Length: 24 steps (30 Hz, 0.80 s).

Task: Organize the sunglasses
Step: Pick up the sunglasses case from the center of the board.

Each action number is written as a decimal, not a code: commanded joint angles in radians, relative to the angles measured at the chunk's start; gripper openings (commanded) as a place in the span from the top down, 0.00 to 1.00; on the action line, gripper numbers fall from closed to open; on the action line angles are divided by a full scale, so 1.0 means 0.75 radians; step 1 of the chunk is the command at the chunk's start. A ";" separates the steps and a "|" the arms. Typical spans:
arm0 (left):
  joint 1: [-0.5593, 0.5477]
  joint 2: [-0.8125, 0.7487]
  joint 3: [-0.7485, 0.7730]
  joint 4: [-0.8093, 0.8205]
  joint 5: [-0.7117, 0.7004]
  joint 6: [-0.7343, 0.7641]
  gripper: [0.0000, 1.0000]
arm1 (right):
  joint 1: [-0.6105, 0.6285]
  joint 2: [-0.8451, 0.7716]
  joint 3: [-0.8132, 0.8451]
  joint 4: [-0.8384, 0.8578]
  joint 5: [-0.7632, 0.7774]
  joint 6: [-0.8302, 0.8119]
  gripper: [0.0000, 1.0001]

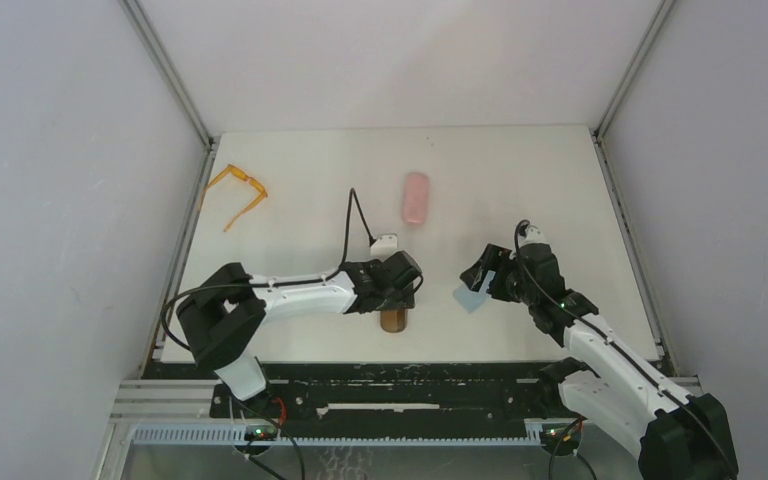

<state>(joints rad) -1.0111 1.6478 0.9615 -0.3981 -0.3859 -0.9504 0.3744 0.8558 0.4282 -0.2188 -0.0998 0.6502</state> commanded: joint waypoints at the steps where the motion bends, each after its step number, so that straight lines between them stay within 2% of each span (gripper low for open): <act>1: 0.006 0.020 0.001 0.022 0.002 0.022 0.25 | -0.006 -0.002 0.009 0.067 -0.012 -0.020 0.21; 5: 0.006 0.034 0.023 0.009 -0.003 0.040 0.25 | -0.006 0.000 0.008 0.065 -0.012 -0.024 0.21; 11: 0.006 0.039 0.033 0.000 -0.009 0.061 0.35 | -0.007 -0.003 0.009 0.067 -0.017 -0.028 0.21; 17: 0.006 -0.033 0.022 0.003 -0.030 0.101 0.62 | -0.007 -0.064 0.015 0.049 -0.053 -0.082 0.21; 22: 0.006 -0.287 -0.044 0.080 -0.020 0.195 0.97 | -0.009 -0.196 0.032 0.027 -0.081 -0.158 0.18; 24: 0.006 -0.430 -0.090 0.149 0.022 0.250 1.00 | -0.010 -0.267 0.034 0.042 -0.099 -0.175 0.16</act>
<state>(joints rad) -1.0111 1.5589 0.9401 -0.3912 -0.3794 -0.8589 0.3740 0.7441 0.4282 -0.2264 -0.1429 0.5800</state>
